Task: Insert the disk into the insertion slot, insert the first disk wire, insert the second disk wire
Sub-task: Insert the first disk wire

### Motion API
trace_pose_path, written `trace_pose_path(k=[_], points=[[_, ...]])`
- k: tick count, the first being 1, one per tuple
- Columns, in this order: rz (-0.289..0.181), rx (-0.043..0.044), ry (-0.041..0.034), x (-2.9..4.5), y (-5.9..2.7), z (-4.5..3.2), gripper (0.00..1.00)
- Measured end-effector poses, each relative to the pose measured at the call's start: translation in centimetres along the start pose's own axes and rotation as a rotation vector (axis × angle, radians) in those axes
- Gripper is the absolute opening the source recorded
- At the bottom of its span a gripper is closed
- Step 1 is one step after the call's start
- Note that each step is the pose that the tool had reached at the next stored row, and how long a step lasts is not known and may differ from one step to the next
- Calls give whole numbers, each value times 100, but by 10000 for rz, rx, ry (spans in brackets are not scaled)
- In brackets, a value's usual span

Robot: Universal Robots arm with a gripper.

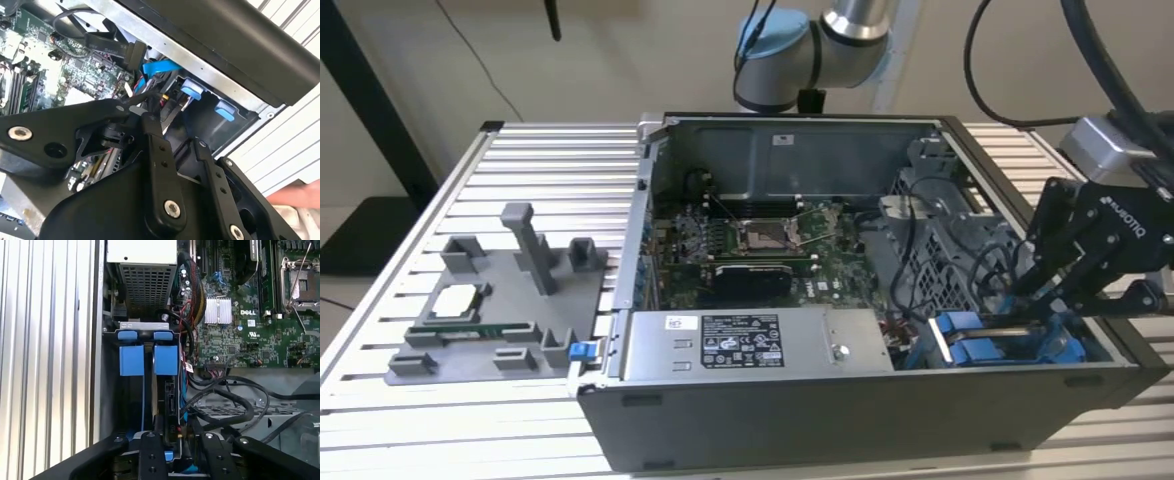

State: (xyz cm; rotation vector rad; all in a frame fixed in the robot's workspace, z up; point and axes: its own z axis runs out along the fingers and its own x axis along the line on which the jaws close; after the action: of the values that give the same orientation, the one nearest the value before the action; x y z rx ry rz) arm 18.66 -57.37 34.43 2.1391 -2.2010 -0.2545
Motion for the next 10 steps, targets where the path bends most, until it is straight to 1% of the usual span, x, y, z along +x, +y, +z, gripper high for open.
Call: trace_pose_path(k=[6,10], points=[[0,0,0,-9,19,-117,100],[-1,0,-2,-18,37,-227,100]])
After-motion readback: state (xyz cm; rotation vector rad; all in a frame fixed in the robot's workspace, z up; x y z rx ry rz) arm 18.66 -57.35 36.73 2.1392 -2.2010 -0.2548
